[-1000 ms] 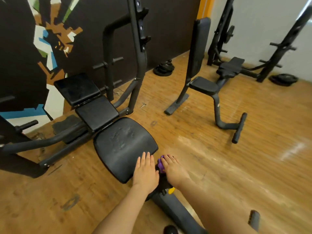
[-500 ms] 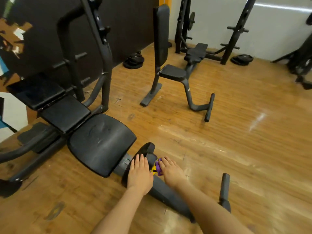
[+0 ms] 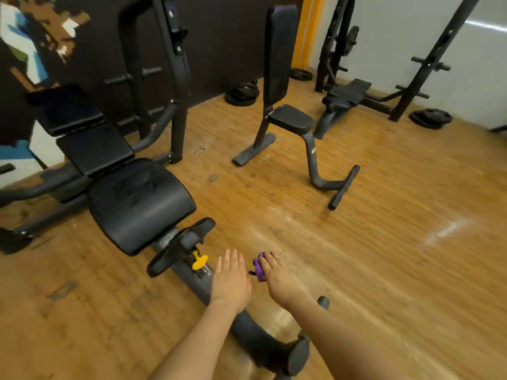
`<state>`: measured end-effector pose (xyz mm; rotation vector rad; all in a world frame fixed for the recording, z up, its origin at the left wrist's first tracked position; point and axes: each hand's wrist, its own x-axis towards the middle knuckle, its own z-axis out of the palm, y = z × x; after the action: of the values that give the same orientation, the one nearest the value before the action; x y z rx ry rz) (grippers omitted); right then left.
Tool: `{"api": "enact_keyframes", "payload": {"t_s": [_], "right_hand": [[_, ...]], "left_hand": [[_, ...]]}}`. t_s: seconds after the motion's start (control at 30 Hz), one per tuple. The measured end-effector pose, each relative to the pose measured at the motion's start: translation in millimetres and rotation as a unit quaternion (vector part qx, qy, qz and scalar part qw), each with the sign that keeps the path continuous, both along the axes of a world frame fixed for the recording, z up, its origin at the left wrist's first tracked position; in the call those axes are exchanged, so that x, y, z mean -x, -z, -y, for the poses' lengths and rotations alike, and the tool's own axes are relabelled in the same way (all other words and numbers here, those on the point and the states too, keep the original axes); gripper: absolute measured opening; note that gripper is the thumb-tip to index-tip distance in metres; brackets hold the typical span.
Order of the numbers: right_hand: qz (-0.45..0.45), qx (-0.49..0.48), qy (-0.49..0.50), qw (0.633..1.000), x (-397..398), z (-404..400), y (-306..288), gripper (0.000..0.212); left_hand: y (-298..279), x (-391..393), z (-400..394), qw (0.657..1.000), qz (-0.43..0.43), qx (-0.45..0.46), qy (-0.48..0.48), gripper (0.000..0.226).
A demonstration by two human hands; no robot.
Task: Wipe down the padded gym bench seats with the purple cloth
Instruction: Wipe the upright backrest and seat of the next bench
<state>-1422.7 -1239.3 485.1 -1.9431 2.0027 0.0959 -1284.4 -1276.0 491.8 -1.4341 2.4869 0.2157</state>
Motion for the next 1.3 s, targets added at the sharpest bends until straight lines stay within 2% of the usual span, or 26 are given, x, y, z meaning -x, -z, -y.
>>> {"api": "enact_keyframes", "payload": {"t_s": [0.23, 0.5, 0.6, 0.73, 0.87, 1.0, 1.17, 1.3], "right_hand": [[-0.026, 0.000, -0.005, 1.000, 61, -25, -15, 0.059], [-0.033, 0.020, 0.041, 0.998, 109, -52, -23, 0.060], [-0.029, 0.011, 0.058, 0.998, 133, -51, -23, 0.058], [-0.028, 0.039, 0.021, 0.999, 177, -22, -22, 0.057], [-0.038, 0.066, -0.053, 0.996, 235, 31, -15, 0.060], [-0.030, 0.071, -0.118, 0.990, 325, 69, -11, 0.058], [-0.031, 0.069, -0.142, 0.987, 433, 98, -35, 0.056], [-0.022, 0.091, -0.116, 0.989, 506, 130, -57, 0.061]], "left_hand": [[-18, 57, -43, 1.000, 0.000, 0.003, 0.002, 0.064], [-25, 104, -57, 0.999, -0.007, 0.007, 0.030, 0.064], [-30, 123, -59, 0.999, -0.007, 0.012, 0.033, 0.064], [-34, 163, -31, 0.999, -0.005, 0.047, -0.007, 0.064], [-31, 229, -1, 0.994, -0.017, 0.074, -0.075, 0.064], [-22, 325, 16, 0.987, -0.018, 0.051, -0.149, 0.063], [-44, 433, 37, 0.985, -0.031, 0.056, -0.160, 0.064], [-63, 506, 72, 0.986, -0.042, 0.066, -0.146, 0.064]]}}
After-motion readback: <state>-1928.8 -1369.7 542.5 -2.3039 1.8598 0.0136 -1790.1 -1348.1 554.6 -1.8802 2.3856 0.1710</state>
